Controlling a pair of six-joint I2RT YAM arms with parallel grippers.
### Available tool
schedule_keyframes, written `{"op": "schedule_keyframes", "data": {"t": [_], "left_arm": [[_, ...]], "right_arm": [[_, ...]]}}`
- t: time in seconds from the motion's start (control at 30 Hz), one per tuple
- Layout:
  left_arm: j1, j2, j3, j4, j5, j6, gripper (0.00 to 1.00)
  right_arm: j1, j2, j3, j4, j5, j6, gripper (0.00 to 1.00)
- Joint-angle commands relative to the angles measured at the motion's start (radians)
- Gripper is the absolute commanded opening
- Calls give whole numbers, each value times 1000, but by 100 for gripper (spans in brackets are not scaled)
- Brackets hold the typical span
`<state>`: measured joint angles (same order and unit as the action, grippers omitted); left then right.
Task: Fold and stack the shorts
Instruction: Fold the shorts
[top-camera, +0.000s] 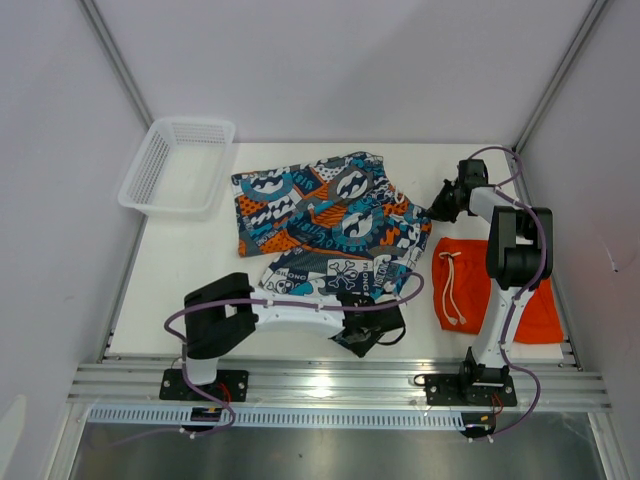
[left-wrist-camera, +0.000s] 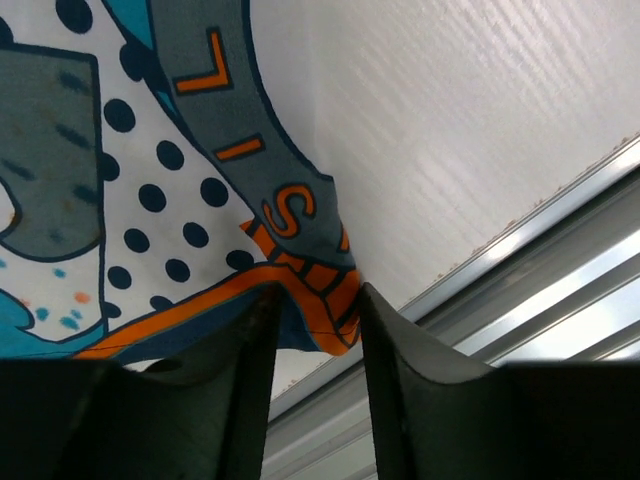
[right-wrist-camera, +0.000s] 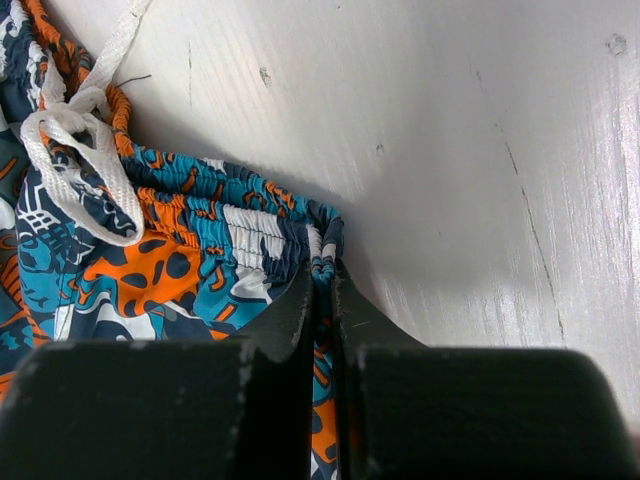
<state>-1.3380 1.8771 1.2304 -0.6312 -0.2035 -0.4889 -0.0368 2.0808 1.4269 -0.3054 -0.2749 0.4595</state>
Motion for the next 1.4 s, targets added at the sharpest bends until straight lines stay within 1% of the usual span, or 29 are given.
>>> {"op": "schedule_keyframes", "data": {"t": [0.0,0.03,0.1,0.13,0.2,0.23,0.27,0.3,0.37,0.5,0.53,0.63,0.7,0.77,0.87,0.93,0.97,1.0,1.07,1.1,1.13,1.17,1.2,1.27,1.3,1.37], "left_arm": [[-6,51,43,-24,1,7,37],[-7,57,43,-22,7,7,34],[-6,68,40,-7,25,9,32],[-4,71,37,-2,35,10,26],[-4,77,38,5,59,13,18],[-4,83,35,11,68,16,8],[-6,85,38,10,76,16,3],[-4,85,38,8,79,13,0],[-6,68,26,27,113,18,0],[-7,11,23,79,255,26,0],[-10,1,26,85,326,26,0],[-39,-44,63,74,386,29,0],[-56,-68,90,38,407,33,0],[-81,-91,150,10,421,35,0],[-104,-166,228,-56,415,29,0],[-102,-203,260,-96,397,23,0],[-101,-223,288,-125,344,21,0],[-96,-264,305,-196,319,19,0],[-47,-329,296,-226,312,3,0],[-17,-364,278,-217,350,-10,0],[52,-442,232,-200,375,-26,0],[89,-479,190,-174,397,-33,0],[156,-542,173,-171,418,-37,0],[222,-596,126,-177,421,-34,0],[291,-637,106,-177,441,-27,0],[362,-671,68,-159,484,-16,0]], "right_arm": [[-3,-53,0,19,-7,5,0],[-3,-53,0,19,-7,5,0],[-3,-56,0,17,-6,5,0],[-2,-59,0,15,-6,5,0],[-2,-62,-2,12,-4,5,0],[-2,-64,0,9,-4,5,0],[-2,-64,0,5,-6,5,0],[-2,-68,0,-4,-6,7,0],[-2,-74,4,-24,-6,1,0],[-3,-94,30,-185,38,-15,0],[-3,-125,20,-202,60,-15,0],[-6,-204,-35,-235,118,-21,0],[-6,-240,-54,-264,146,-31,0],[-6,-289,-83,-280,155,-38,0],[-9,-355,-124,-285,169,-47,0],[-11,-387,-138,-288,169,-47,0],[-15,-401,-138,-300,167,-45,0],[-18,-430,-137,-304,163,-42,0],[-20,-461,-132,-314,160,-33,0],[-20,-487,-122,-317,161,-27,0],[-20,-495,-115,-316,158,-16,0],[-20,-501,-106,-325,155,-10,0],[-18,-496,-71,-339,154,2,0],[-15,-481,-22,-377,149,13,0],[-11,-460,33,-403,145,18,0],[-3,-438,93,-428,140,39,0]]}}
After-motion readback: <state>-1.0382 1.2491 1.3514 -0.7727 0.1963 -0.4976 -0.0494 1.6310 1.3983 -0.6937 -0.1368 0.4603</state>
